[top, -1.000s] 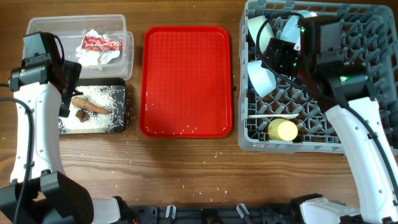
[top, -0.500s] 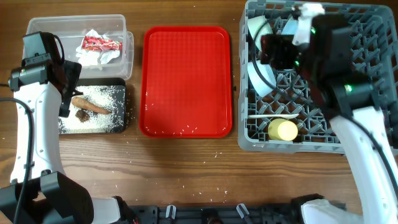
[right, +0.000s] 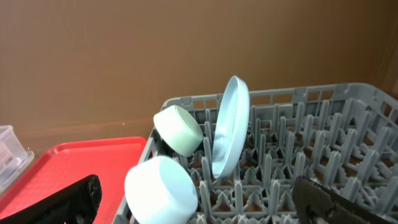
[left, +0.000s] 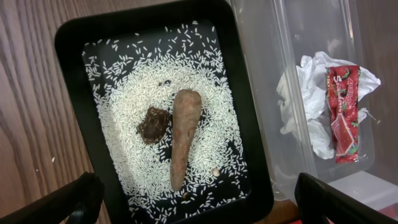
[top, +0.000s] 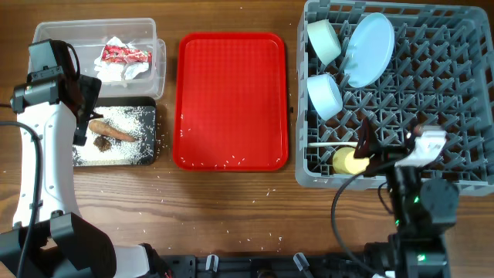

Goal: Sort waste into correct bins and load items into the dishwasher rack

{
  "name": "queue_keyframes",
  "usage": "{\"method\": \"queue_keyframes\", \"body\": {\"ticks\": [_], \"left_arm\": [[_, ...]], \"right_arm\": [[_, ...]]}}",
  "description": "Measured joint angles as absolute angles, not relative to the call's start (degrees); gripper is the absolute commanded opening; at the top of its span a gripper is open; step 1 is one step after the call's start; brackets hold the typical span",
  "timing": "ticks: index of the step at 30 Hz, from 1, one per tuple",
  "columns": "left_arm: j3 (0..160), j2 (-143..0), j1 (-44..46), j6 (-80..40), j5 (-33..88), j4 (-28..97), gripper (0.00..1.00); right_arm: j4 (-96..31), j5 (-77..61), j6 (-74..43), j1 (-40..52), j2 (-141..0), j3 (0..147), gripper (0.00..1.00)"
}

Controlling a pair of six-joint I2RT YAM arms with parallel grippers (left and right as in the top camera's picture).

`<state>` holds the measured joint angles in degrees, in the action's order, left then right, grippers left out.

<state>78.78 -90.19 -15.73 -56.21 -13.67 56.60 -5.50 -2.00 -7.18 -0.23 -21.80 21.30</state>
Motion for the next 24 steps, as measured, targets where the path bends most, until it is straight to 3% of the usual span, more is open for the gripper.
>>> {"method": "queue_keyframes", "body": {"ticks": [9,24], "left_arm": [[78.78,-90.21,-15.73,-56.21,-13.69,56.58,1.00],[78.78,-90.21,-15.73,-56.21,-13.69,56.62,1.00]], "right_arm": [[1.02,-2.15,-9.32,-0.23,-2.90,1.28,1.00],[0.05,-2.15,-10.02,-0.34,-1.10,0.45,1.00]]}}
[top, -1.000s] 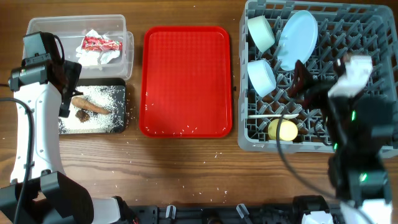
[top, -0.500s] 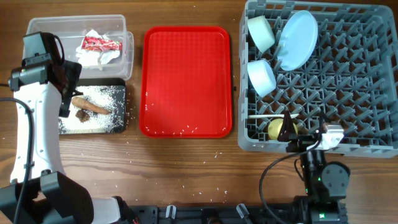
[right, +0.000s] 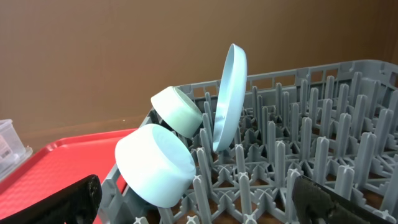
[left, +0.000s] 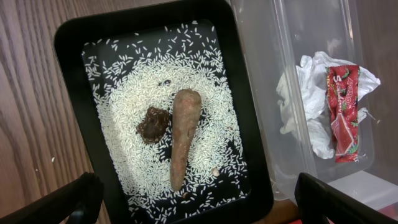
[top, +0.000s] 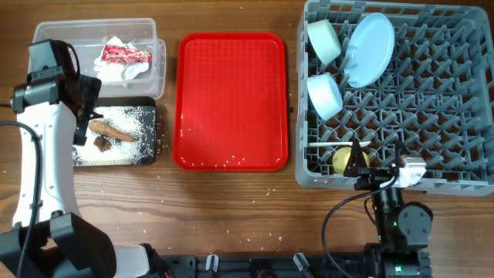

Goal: Sort waste into correct bins and load items into the dishwasher rack

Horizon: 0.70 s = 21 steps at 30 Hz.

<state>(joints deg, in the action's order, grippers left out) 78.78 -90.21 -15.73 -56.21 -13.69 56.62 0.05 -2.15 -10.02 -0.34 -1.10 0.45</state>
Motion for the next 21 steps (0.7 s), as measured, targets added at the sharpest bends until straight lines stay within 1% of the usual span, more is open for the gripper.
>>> {"method": "queue_keyframes", "body": {"ticks": [10,12,16,17,19,21], "left_arm": [[78.78,-90.21,-15.73,-56.14,-13.85,56.86,1.00],[78.78,-89.91,-15.73,-55.57,-14.57,59.88,1.00],[78.54,-84.73,-15.70,-55.09,-16.03,61.21,1.00],[77.97,-82.17,-15.70,-54.92,-16.10,60.27,1.00],[74.52,-75.44,-15.38,-51.96,-15.18,54.06,1.00],[68.16,-66.74,-14.90,-46.13,-12.03,44.77,1.00]], "right_arm": [[0.05,-2.15,-10.04,-0.34,-1.10,0.45,1.00],[0.05,-2.15,-10.04,-0.34,-1.10,0.45,1.00],[0.05,-2.15,-10.22,-0.34,-1.10,0.45,1.00],[0.05,-2.15,-10.22,-0.34,-1.10,0.45,1.00],[0.05,-2.15,-10.22,-0.34,-1.10,0.45,1.00],[0.05,-2.15,-10.22,-0.34,-1.02,0.45,1.00]]}}
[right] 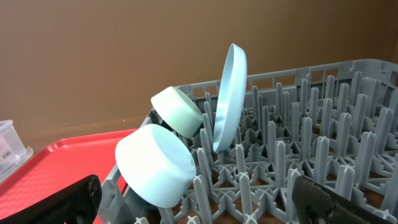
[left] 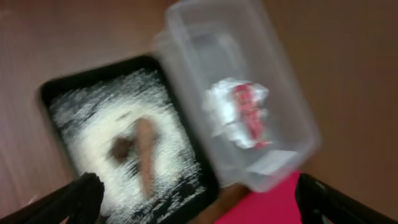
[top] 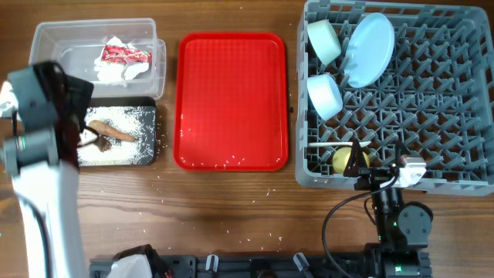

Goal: Sort waste into correct bins and load items into the dishwasher rack

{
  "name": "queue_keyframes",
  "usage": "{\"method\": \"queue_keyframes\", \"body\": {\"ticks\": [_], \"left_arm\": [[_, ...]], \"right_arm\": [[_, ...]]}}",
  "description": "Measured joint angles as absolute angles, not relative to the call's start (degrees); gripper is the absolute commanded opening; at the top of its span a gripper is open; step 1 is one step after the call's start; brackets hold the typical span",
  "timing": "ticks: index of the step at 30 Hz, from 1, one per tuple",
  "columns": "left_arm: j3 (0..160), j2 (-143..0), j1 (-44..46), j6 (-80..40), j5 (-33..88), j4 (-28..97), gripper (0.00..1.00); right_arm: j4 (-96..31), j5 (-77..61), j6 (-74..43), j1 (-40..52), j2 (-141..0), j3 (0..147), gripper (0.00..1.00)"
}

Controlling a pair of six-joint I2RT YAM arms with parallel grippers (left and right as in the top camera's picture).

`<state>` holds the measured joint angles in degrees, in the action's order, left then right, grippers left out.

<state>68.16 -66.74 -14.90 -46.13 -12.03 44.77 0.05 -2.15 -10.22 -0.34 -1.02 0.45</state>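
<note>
My left gripper hangs open and empty high above the black tray of rice, where a carrot and a brown lump lie; this view is blurred. The clear bin beside it holds a white tissue and a red wrapper. At the front edge of the grey dishwasher rack, my right gripper is open with nothing in it. The rack holds two pale cups, a light blue plate and a yellow item with a white stick.
The red tray lies between the bins and the rack, with a few rice grains at its near edge. More grains are scattered on the wooden table in front of it. The left arm stretches along the left edge.
The left arm has shifted: its wrist camera now sees the rice tray, the whole clear bin and a corner of the red tray from farther off, blurred. The right gripper has not moved.
At first my left gripper hovered open close over the rice tray, and my right gripper stood open over the rack's front part. Then the right one sat lower, back at the rack's front edge. Now the left gripper is farther from the tray, still empty.
</note>
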Motion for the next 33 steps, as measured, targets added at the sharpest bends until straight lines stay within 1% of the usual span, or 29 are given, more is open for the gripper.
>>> {"method": "queue_keyframes", "body": {"ticks": [4,5,6,7,8,10,13,16,19,24,28,33], "left_arm": [[52.71,-50.92,-14.61,-33.21,-3.46,29.50,1.00],[49.93,-48.34,-14.59,-31.59,-2.13,28.58,1.00],[43.59,-43.18,-14.11,-29.12,-0.43,24.36,1.00],[40.14,-40.32,-13.56,-27.81,0.58,23.07,1.00],[34.63,-36.29,-12.01,-25.58,1.26,17.43,1.00],[26.59,-30.00,-9.21,-23.18,2.31,11.66,1.00],[16.47,-21.21,-7.14,-21.71,2.98,3.81,1.00],[9.96,-13.54,-6.72,-21.23,3.11,2.74,1.00],[7.99,-8.62,-5.61,-19.97,2.92,2.81,1.00],[6.83,-5.21,-3.38,-15.03,2.85,3.86,1.00],[3.99,-1.39,-3.38,-13.74,2.68,3.99,1.00],[2.11,-0.82,-3.38,-13.56,2.48,7.16,1.00]], "right_arm": [[0.08,-2.17,-10.22,-0.34,-0.89,0.45,1.00],[0.01,-2.15,-10.24,-0.34,-0.84,0.45,1.00],[0.05,-2.15,-10.22,-0.34,-0.84,0.45,1.00],[0.05,-2.15,-10.22,-0.34,-0.84,0.45,1.00],[0.03,-2.17,-10.22,-0.34,-0.84,0.45,1.00],[0.03,-2.17,-10.22,-0.34,-0.84,0.45,1.00],[0.03,-2.15,-10.22,-0.34,-0.84,0.45,1.00],[0.05,-2.17,-10.24,-0.34,-0.78,0.45,1.00],[0.03,-2.15,-10.24,-0.34,-0.78,0.45,1.00],[0.03,-2.15,-10.24,-0.34,-0.78,0.45,1.00],[0.03,-2.15,-10.24,-0.34,-0.78,0.45,1.00],[0.03,-2.15,-10.24,-0.34,-0.78,0.45,1.00]]}}
